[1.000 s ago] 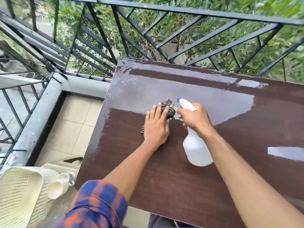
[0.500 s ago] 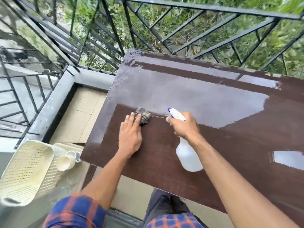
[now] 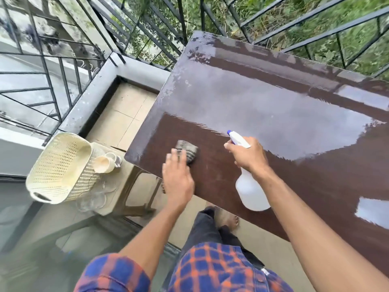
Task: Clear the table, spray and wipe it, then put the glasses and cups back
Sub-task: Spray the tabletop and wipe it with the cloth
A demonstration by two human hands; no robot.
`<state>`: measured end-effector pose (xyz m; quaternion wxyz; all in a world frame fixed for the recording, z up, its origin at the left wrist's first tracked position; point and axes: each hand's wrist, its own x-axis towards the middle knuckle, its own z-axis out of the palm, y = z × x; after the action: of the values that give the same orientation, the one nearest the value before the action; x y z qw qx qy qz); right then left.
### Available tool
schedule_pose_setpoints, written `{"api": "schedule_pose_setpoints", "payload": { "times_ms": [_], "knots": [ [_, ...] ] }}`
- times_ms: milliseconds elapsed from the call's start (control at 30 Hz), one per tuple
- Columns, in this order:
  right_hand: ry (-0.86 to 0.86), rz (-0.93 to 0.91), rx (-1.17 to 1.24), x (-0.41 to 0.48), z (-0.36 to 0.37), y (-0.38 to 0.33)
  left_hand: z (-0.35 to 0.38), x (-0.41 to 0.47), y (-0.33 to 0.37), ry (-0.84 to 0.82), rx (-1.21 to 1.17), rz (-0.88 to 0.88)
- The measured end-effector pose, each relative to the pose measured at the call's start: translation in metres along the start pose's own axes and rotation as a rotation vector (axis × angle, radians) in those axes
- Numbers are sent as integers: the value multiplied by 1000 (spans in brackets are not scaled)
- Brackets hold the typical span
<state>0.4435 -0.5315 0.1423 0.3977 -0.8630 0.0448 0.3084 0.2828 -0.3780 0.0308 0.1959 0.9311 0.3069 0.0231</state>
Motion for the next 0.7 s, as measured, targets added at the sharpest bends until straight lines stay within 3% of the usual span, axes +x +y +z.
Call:
{"api": "schedule_pose_setpoints", "payload": {
  "times_ms": [167, 367, 467, 600, 700],
  "knots": [
    [78, 65, 3, -13, -19, 22, 27, -73, 70, -272, -3, 519],
    [200, 173, 66, -34, -40, 38, 17, -53, 50, -363, 103, 778],
    [228, 214, 95, -47, -34, 40, 2, -25, 8, -290, 86, 720],
    [264, 213, 139, -62, 4, 31, -32, 37, -80, -158, 100, 493],
    [258, 212, 173, -71, 35, 20, -54, 71, -130, -158, 135, 388]
  ]
}}
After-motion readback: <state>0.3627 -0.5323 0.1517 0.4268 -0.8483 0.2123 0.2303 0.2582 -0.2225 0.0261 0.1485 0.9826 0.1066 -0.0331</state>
